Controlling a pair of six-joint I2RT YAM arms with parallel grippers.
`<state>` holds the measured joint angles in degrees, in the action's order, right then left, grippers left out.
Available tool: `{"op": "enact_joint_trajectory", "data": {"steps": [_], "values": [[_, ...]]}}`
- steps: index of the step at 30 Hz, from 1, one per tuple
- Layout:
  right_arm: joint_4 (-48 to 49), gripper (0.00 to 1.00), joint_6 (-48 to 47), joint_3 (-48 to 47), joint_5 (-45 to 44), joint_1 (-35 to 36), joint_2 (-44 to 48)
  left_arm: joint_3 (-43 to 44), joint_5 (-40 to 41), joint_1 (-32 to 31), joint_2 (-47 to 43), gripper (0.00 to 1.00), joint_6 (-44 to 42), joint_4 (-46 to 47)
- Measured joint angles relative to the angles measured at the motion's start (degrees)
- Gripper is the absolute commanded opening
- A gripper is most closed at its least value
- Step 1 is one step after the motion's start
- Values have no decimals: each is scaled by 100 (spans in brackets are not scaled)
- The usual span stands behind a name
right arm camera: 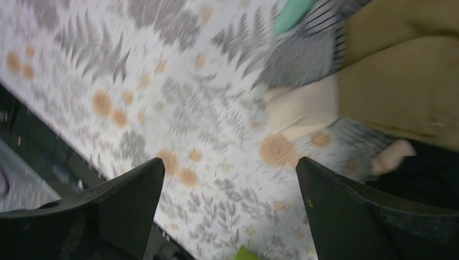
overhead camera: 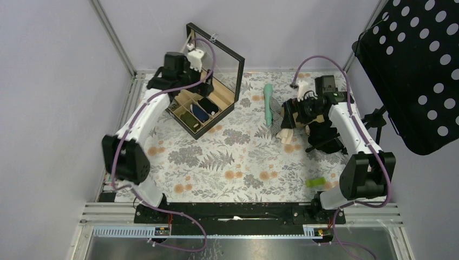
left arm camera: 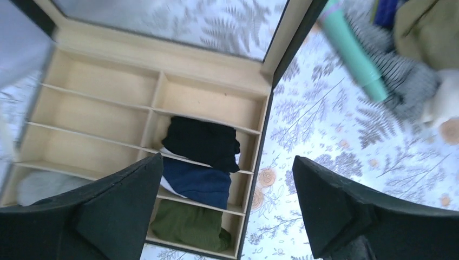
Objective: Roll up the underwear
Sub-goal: Reset both arms
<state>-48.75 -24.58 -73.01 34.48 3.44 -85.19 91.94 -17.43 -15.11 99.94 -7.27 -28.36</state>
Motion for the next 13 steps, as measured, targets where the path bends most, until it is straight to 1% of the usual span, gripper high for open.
{"op": "enact_joint_trajectory", "data": {"steps": [3,5,7,9,13], "values": [[601,100,909,-328,-494,-7,-120,-203,168,0,-835,99,188,114],[839,100,1353,-570,-752,-9,-136,-348,396,0,-1329,99,555,72],[994,100,1674,-828,-938,-9,-136,-358,549,35,-1580,99,1276,-122],[1147,100,1923,-1086,-1067,-9,-133,-444,313,125,-1711,99,1816,-306],[1353,100,2135,-1233,-1193,-9,-55,-892,297,66,-1888,99,2065,-551]]}}
